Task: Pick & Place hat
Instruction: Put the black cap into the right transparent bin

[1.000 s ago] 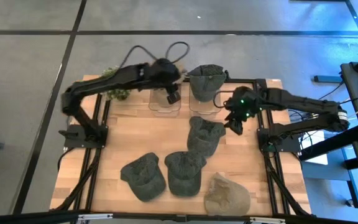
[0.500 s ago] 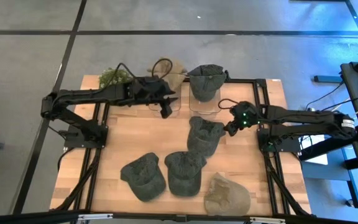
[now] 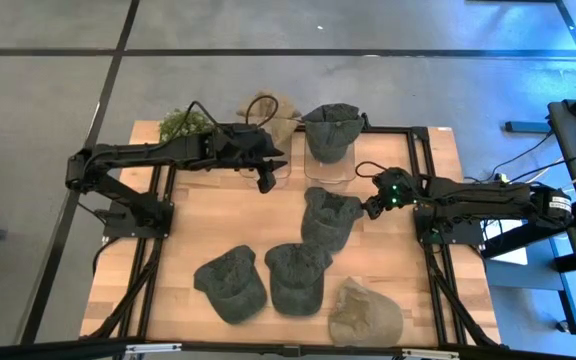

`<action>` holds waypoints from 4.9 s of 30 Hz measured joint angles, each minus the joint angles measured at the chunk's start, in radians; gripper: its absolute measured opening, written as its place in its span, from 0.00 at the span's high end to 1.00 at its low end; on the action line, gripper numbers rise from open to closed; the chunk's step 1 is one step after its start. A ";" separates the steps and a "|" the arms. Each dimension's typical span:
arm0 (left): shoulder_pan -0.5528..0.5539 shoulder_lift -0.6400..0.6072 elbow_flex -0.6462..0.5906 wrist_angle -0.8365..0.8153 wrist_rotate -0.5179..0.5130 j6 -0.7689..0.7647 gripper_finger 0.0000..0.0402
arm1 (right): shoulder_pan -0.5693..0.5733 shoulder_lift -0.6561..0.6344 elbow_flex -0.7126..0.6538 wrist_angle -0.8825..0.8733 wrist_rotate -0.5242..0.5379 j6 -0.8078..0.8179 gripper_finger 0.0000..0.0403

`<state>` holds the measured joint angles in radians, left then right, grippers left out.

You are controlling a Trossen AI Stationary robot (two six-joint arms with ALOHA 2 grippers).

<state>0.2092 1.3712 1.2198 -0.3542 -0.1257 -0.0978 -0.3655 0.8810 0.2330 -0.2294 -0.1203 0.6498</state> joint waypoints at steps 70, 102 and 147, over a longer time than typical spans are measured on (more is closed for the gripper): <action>-0.011 0.000 0.000 0.073 0.040 0.006 0.68 | 0.050 0.267 0.120 0.653 -0.494 -0.030 0.98; -0.035 -0.133 0.000 -0.041 0.013 0.043 0.68 | -0.176 0.299 1.191 -0.441 -0.323 -0.901 1.00; -0.036 -0.111 0.000 -0.057 -0.015 0.059 0.68 | -0.376 0.697 1.439 -0.738 -0.250 -1.273 0.99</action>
<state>0.1734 1.2598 1.2201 -0.4114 -0.1406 -0.0391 -0.7412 1.5784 1.6719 -0.9676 -0.3700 -0.6229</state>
